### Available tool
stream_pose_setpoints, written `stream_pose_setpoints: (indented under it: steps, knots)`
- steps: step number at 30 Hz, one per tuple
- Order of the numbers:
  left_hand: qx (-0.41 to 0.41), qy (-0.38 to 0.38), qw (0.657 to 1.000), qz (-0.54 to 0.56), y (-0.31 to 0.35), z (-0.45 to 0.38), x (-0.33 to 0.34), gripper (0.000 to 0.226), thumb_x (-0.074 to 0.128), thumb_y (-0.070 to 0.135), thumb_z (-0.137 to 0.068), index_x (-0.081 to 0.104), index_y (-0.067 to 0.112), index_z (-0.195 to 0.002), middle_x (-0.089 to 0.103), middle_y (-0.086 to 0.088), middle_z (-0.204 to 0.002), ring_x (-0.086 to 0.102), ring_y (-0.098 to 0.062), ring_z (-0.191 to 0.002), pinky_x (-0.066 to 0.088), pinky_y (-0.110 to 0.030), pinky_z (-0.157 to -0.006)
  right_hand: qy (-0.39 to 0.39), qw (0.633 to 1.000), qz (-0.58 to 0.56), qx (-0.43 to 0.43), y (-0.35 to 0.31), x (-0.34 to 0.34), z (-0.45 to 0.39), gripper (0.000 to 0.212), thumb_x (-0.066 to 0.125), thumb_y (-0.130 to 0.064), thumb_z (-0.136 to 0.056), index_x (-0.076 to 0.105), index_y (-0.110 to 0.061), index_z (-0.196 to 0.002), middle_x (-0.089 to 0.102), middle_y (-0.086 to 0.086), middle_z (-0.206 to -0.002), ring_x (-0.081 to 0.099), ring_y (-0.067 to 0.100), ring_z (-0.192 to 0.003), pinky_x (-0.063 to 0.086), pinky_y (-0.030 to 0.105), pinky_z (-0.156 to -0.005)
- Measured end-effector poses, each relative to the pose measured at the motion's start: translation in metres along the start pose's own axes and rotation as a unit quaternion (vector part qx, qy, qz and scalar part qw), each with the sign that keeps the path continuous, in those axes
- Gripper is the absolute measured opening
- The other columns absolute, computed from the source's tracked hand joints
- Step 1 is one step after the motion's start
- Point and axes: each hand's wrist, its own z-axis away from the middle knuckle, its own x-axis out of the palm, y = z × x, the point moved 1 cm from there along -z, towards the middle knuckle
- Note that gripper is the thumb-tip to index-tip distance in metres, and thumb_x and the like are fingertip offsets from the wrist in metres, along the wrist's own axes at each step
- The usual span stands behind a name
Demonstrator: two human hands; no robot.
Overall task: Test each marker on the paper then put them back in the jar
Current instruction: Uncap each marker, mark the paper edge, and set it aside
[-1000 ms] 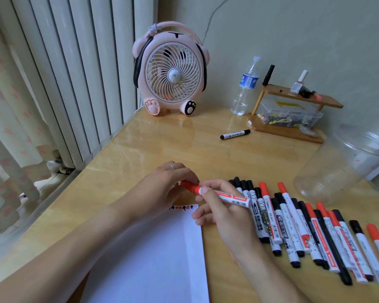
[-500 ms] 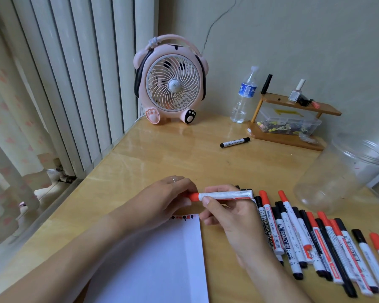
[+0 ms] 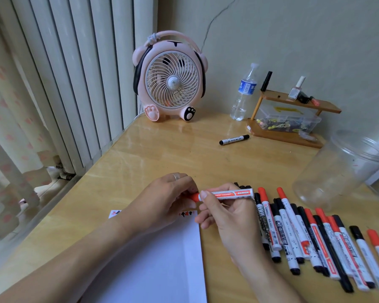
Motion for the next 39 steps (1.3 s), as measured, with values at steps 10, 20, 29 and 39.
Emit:
stream_pose_setpoints:
  steps: [10, 20, 29, 39]
  knots:
    - [-0.040, -0.042, 0.998, -0.040, -0.005, 0.000, 0.005, 0.026, 0.058, 0.046, -0.093, 0.060, 0.025, -0.110, 0.057, 0.015, -0.098, 0.054, -0.006, -0.092, 0.052, -0.038, -0.078, -0.065, 0.990, 0.123, -0.001, 0.003, -0.003, -0.002, 0.007, 0.068, -0.010, -0.098, 0.063, -0.014, -0.096, 0.068, 0.008, -0.067, 0.066, 0.023, -0.052, 0.050, 0.031, -0.048]
    - [-0.257, -0.264, 0.906, -0.207, 0.006, 0.016, 0.020, 0.127, -0.002, 0.103, -0.056, -0.009, 0.034, -0.162, -0.021, -0.002, -0.169, -0.029, -0.017, -0.153, -0.014, -0.059, -0.122, 0.025, 0.965, 0.246, -0.082, -0.010, -0.013, -0.005, 0.033, 0.051, -0.036, -0.092, 0.070, -0.034, -0.119, 0.072, -0.014, -0.098, 0.073, 0.010, -0.079, 0.058, 0.038, -0.071]
    - [-0.143, -0.193, 0.938, -0.249, 0.006, -0.005, 0.046, 0.100, 0.001, 0.076, -0.075, 0.021, 0.030, -0.161, 0.016, 0.003, -0.170, 0.004, -0.017, -0.159, 0.007, -0.054, -0.124, -0.006, 0.924, 0.378, -0.060, -0.001, -0.007, -0.002, 0.006, 0.059, -0.020, -0.094, 0.064, -0.024, -0.095, 0.068, -0.008, -0.085, 0.064, 0.013, -0.079, 0.048, 0.029, -0.067]
    - [-0.152, -0.162, 0.941, -0.254, 0.022, -0.002, 0.035, 0.094, 0.003, 0.073, -0.079, 0.030, 0.028, -0.157, 0.027, 0.001, -0.166, 0.008, -0.017, -0.158, 0.001, -0.058, -0.124, 0.038, 0.908, 0.398, -0.126, -0.003, -0.013, 0.028, 0.023, 0.060, -0.011, -0.088, 0.063, -0.023, -0.106, 0.070, 0.000, -0.091, 0.062, 0.022, -0.083, 0.050, 0.039, -0.070]
